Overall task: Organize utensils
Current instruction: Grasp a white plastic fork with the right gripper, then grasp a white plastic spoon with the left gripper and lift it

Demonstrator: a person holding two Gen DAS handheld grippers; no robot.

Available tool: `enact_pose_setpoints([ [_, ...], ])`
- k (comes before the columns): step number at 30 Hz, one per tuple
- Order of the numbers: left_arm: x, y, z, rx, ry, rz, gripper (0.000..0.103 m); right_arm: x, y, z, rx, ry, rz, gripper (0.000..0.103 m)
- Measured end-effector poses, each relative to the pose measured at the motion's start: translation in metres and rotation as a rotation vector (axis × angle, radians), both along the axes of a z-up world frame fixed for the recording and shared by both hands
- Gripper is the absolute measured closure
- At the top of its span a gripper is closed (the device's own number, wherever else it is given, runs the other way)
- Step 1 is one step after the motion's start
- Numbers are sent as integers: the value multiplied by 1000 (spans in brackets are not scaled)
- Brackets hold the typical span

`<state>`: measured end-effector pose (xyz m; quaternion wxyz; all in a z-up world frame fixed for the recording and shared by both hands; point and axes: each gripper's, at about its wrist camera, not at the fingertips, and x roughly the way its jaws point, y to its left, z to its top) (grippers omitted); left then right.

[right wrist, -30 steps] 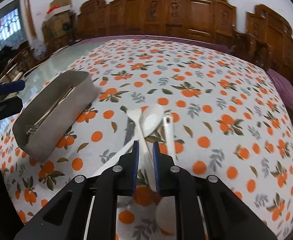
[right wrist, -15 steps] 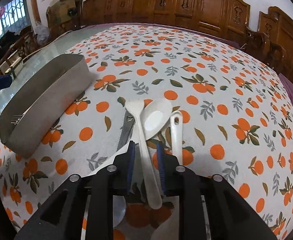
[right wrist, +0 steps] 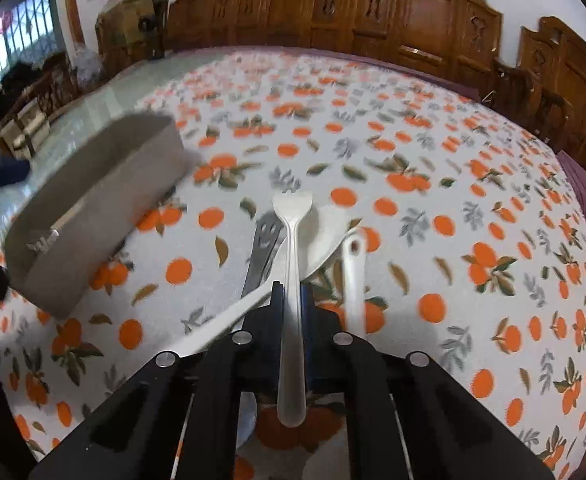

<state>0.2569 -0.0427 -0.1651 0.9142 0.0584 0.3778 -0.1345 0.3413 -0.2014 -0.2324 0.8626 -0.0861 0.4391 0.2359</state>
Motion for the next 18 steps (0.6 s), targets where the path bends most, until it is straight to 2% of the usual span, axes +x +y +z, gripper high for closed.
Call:
enact_pose_setpoints([
  [5,5,-13,0,17,10,-16,12,-2,-36,25,91,-61,-82,93],
  [9,15,-26,-5,11,52,-42,12,3,-60,21,81,-56,-131,93],
  [14,29,-43,-21,29,109,-50,21,11,-78,10,63,-35,-179,93],
  [18,41,-58,-35,41,155,-67,32,9,-83,8,74,-33,-186,93],
])
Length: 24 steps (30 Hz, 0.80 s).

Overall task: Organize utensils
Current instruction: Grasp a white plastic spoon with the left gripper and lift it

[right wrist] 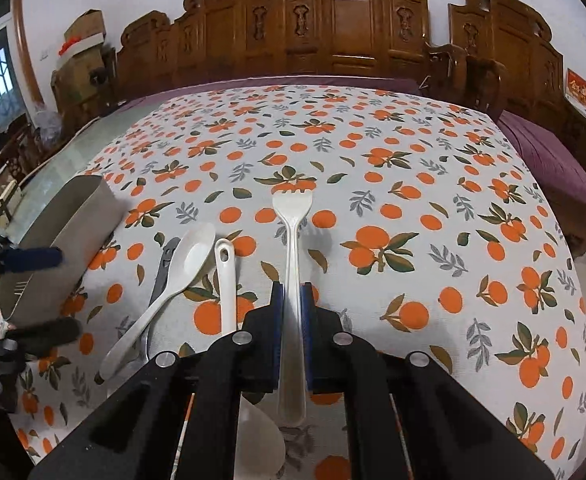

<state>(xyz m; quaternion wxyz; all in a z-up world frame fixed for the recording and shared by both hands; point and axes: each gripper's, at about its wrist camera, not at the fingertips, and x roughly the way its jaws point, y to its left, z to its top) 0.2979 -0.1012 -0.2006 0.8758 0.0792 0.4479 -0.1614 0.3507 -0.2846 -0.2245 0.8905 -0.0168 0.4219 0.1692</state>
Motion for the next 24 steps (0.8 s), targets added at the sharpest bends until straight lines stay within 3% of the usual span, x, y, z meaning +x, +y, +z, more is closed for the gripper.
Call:
enact_pose_setpoints([
  [10,34,-15,-42,-19,135,22,48,-3,11,-6,-22,6,34,93],
  [14,38,-15,-45,-13,123,24,59,-4,12,-5,-14,3,42,93],
  [19,40,-8,-44,-36,128,29,82,-3,13,-5,-7,7,45,93],
  [24,38,-5,-41,-37,128,31,90,-4,14,-6,-11,8,48,93],
])
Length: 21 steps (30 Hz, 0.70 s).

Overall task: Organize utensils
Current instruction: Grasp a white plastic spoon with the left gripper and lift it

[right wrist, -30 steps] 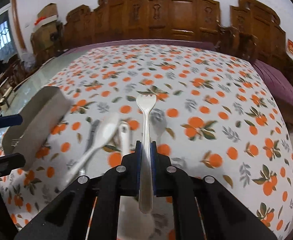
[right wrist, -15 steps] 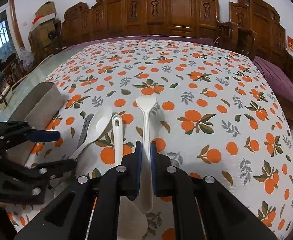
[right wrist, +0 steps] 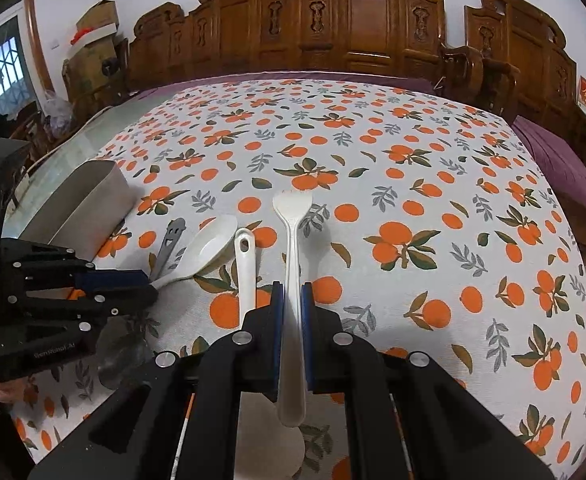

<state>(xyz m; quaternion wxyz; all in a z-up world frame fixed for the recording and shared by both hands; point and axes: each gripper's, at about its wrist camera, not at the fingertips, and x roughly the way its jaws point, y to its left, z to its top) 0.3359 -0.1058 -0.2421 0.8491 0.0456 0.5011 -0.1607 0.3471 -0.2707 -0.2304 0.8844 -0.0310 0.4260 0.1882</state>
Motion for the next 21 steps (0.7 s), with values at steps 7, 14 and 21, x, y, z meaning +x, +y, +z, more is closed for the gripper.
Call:
enact_pose_setpoints([
  [7,-9,3,6,9,-35,-20,95,0,1,-2,-7,4,3,93],
  [14,-17,6,22,-1,-77,-29,95,0,4,-1,-9,2,8,93],
  [21,-27,16,41,3,-122,-29,96,-6,13,4,-41,-16,22,93],
])
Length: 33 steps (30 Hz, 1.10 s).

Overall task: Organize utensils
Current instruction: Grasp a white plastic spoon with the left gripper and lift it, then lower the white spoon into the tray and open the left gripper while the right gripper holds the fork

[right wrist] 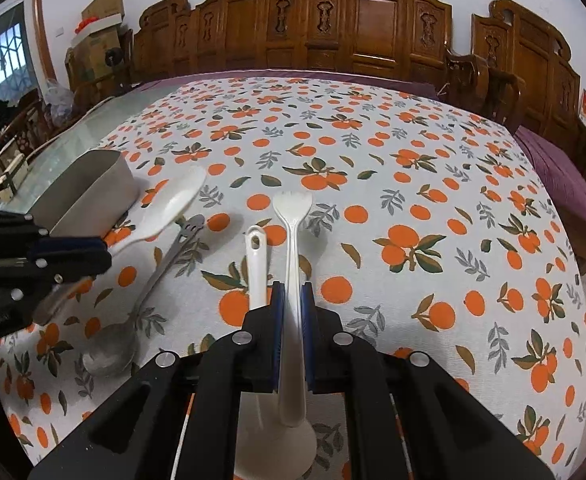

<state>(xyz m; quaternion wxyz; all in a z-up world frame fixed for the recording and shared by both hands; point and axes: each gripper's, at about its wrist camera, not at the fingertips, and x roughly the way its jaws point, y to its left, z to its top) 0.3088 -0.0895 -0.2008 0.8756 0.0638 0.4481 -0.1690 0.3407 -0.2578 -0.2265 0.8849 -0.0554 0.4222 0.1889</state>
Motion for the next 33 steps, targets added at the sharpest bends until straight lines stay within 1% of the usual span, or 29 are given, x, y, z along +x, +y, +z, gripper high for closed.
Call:
enact_pose_setpoints([
  [3,-5,7,6,6,-19,10,95,-4,4,3,-2,-7,9,93],
  [14,-25,41,24,19,-48,54,95,-24,28,8,-25,-9,29,93],
  [25,-37,83,39,29,-72,117,95,-50,63,18,-28,-21,98,93],
  [30,-37,101,37,42,-66,144,95,-54,72,19,-35,-19,111,93],
  [33,-32,114,27,60,-47,171,95,-55,76,17,-33,-12,111,93],
])
